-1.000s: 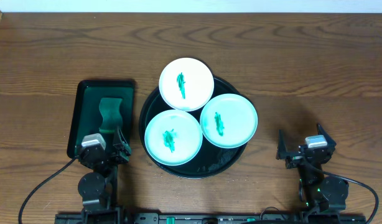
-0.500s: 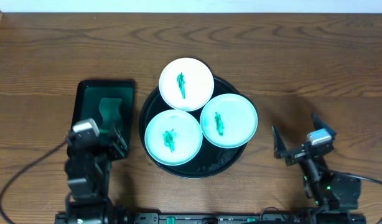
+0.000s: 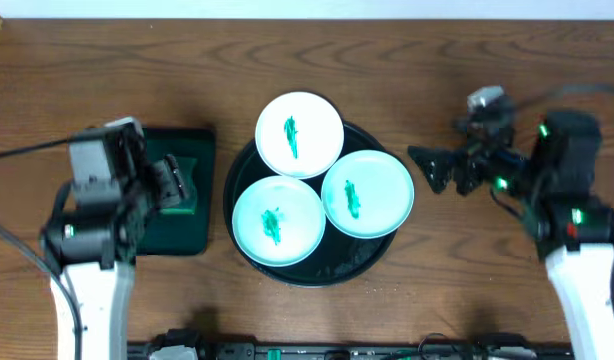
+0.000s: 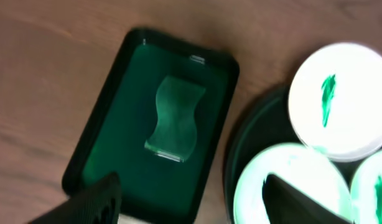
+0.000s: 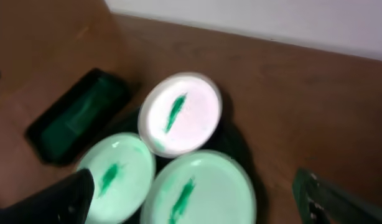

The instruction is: Clean dirty plates on tray and stack at the side

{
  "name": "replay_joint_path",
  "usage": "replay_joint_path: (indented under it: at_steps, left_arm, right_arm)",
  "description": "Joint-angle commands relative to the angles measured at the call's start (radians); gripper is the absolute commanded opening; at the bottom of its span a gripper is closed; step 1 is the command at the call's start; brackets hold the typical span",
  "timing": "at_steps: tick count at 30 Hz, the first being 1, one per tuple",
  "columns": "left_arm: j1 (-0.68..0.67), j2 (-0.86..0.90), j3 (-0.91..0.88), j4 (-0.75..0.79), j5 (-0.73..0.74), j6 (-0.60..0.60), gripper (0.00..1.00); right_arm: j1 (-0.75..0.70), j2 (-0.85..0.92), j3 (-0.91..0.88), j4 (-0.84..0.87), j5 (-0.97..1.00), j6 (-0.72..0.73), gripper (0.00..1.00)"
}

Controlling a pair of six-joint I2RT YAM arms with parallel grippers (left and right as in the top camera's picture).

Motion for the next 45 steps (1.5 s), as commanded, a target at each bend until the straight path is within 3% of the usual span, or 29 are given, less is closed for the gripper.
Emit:
replay_joint_path:
  at_steps: [1,6,12,13,20,24,32,45]
  left_arm:
    - [-0.004,0.077,0.114,-0.054,0.038,-0.012,0.73]
    - [-0.004,0.090,0.116,-0.050,0.037,-0.012,0.73]
    - [-0.004,0.090,0.116,-0.050,0.037,-0.012,0.73]
    - [-0.004,0.090,0.116,-0.049,0.037,-0.012,0.73]
    - [-0.004,0.133,0.111,-0.077,0.032,-0.013,0.73]
    - [-0.002,0.192,0.111,-0.120,-0.095,-0.146,0.73]
    - [-0.002,0.284,0.111,-0.135,-0.123,-0.188,0.73]
    - [-0.002,0.330,0.111,-0.126,-0.123,-0.188,0.73]
  right_arm:
    - [0.077,0.147,0.172,-0.163,-0.036,-0.097,0.99]
    - [0.196,0.278,0.256,-0.337,0.101,-0.192,0.99]
    - [0.238,0.323,0.251,-0.279,0.019,-0.086,0.99]
    - [0.259,0.335,0.251,-0.250,0.050,-0.052,0.92]
    - [0.425,0.476,0.380,-0.323,0.348,0.095,0.79]
    - [0.500,0.633,0.511,-0.429,0.453,0.093,0.64]
    - [0.610,0.827,0.545,-0.399,0.512,0.015,0.44]
    - [0.713,0.947,0.544,-0.338,0.601,-0.001,0.32]
